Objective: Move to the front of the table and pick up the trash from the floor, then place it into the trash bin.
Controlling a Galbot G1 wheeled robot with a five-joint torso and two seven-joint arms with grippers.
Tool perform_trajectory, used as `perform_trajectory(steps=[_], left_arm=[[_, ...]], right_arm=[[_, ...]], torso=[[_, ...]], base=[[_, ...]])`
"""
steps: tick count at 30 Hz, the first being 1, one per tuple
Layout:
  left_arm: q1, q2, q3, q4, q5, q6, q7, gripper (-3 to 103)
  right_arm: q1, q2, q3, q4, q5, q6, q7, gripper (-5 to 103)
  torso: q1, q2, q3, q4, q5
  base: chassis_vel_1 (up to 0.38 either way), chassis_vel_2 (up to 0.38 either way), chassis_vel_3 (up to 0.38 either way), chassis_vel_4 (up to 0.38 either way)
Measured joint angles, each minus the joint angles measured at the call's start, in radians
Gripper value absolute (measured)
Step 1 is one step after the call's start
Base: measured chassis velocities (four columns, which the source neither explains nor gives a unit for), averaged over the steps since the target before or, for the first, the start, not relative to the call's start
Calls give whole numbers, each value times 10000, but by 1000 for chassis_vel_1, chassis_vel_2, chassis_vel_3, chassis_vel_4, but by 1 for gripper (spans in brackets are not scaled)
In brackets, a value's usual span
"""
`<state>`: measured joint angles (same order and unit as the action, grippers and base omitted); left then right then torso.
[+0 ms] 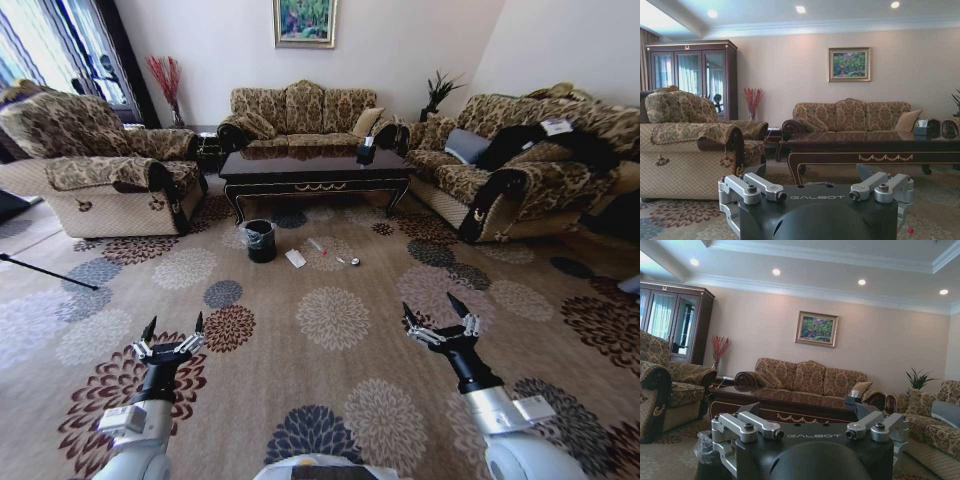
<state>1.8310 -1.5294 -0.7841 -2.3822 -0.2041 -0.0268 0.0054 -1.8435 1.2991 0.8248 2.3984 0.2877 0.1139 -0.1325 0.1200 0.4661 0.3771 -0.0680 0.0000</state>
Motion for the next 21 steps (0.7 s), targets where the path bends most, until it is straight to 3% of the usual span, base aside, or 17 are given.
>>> perform_trajectory(steps=[6,10,16,21], left_arm=[[49,139,6,-159,-218,216,58,100],[-92,829,-136,-103,-920,689,31,100],[-448,1835,-342,83,-1461,1114,-131,100],[-484,2329,-310,188,-1364,1124,-123,100]], right_arm=[[-35,-93,-10,310,503,-336,502,100],[18,-584,94,311,1069,-573,755,100],[87,-1626,268,-226,970,-519,868,100],[76,-1894,260,-534,664,-434,864,100]], torso=[[-85,-189,-103,0,0],[-157,-378,-225,0,-1],[-234,-629,-396,0,0],[-308,-839,-533,0,0]], base=[[0,0,0,0],[0,0,0,0],[0,0,0,0],[0,0,0,0]])
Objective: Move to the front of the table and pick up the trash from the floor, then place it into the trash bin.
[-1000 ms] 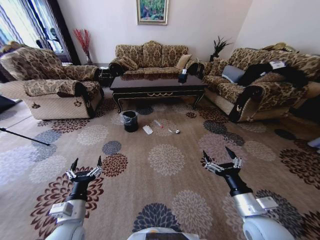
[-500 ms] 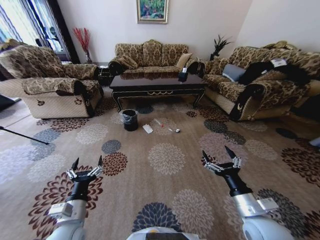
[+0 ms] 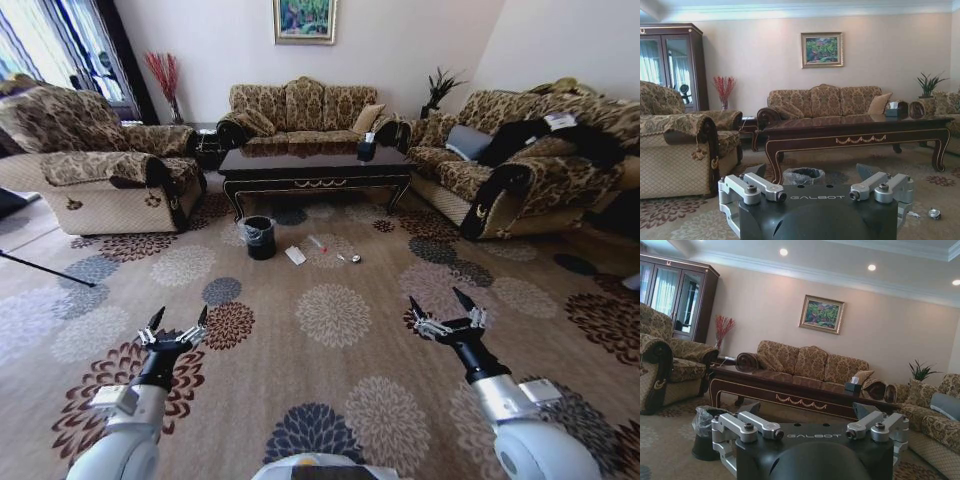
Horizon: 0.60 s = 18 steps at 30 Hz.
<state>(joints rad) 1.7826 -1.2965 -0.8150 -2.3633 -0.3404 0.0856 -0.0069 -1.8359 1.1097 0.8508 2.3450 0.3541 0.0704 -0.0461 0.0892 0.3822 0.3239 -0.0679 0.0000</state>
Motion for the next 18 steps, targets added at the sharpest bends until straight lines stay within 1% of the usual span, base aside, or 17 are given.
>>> perform_trajectory(steps=[3,5,14,17,18], left_arm=[[-12,125,-10,28,-2,0,5,100],[-23,222,-28,56,-24,-6,6,100],[-36,66,85,11,44,-44,30,100],[-55,49,88,31,56,-49,31,100],[-65,41,91,51,68,-51,30,100]], right_arm=[[0,0,-1,-77,-81,34,-3,100],[2,66,-1,-149,-141,75,-5,100],[2,436,36,-165,-151,309,27,100],[-3,494,40,-122,-78,327,181,100],[-1,529,28,-70,63,330,348,100]], torso=[[-25,-76,-53,-1,0],[-64,-197,-134,-1,0],[-186,-547,-361,0,0],[-218,-630,-414,0,0],[-240,-683,-443,0,0]], base=[[0,0,0,0],[0,0,0,0],[0,0,0,0],[0,0,0,0],[0,0,0,0]])
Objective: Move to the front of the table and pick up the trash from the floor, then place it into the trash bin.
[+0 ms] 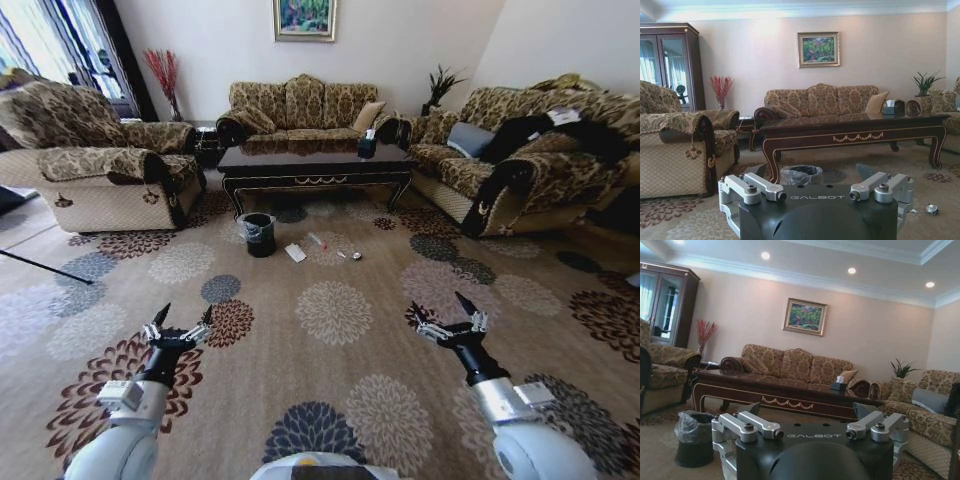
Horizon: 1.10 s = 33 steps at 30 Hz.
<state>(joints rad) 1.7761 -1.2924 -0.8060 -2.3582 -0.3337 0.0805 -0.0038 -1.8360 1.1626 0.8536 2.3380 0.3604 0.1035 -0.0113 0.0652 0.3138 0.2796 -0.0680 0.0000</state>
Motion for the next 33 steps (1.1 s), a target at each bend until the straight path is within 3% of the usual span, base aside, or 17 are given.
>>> perform_trajectory(steps=[1,8,33], left_arm=[[10,-41,1,-69,18,-6,0,100],[68,-114,-4,-244,62,-6,0,100],[95,-386,126,-167,269,-64,4,100]], right_arm=[[21,70,0,124,234,37,146,100],[41,147,-11,130,110,387,-205,100],[229,240,-145,-75,90,456,-398,100]], torso=[[-55,-179,-125,0,0],[-148,-470,-324,0,0],[-415,-1440,-1025,0,0]], base=[[0,0,0,0],[0,0,0,0],[0,0,0,0]])
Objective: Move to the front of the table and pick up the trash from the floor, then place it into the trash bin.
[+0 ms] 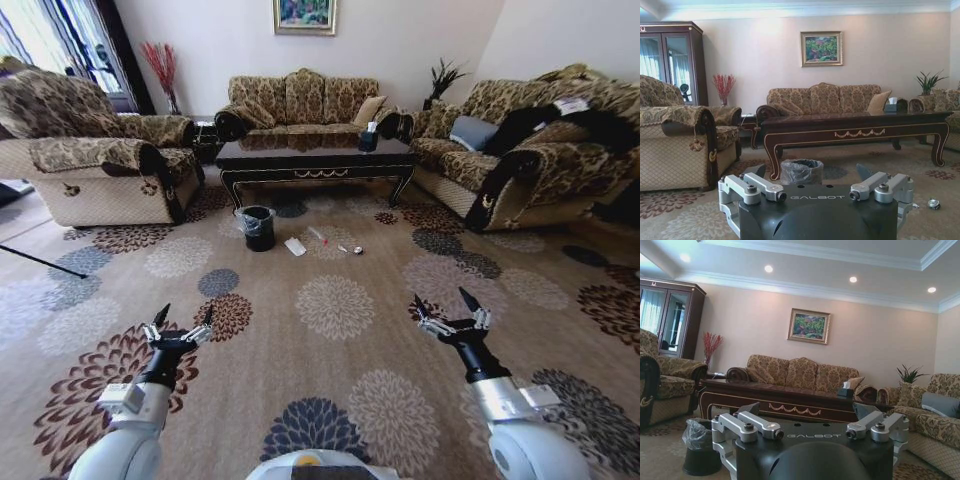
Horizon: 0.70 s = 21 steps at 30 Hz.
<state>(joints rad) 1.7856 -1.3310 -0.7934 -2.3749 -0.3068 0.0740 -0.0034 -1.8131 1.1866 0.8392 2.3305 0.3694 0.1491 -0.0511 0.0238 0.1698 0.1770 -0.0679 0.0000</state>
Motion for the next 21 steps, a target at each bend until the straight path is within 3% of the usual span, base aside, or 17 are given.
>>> perform_trajectory(steps=[21], left_arm=[[-44,-8,58,26,17,-1,6,100]], right_arm=[[-23,93,-22,-36,-97,-36,-97,100]], torso=[[-172,-793,-622,0,0]], base=[[0,0,0,0]])
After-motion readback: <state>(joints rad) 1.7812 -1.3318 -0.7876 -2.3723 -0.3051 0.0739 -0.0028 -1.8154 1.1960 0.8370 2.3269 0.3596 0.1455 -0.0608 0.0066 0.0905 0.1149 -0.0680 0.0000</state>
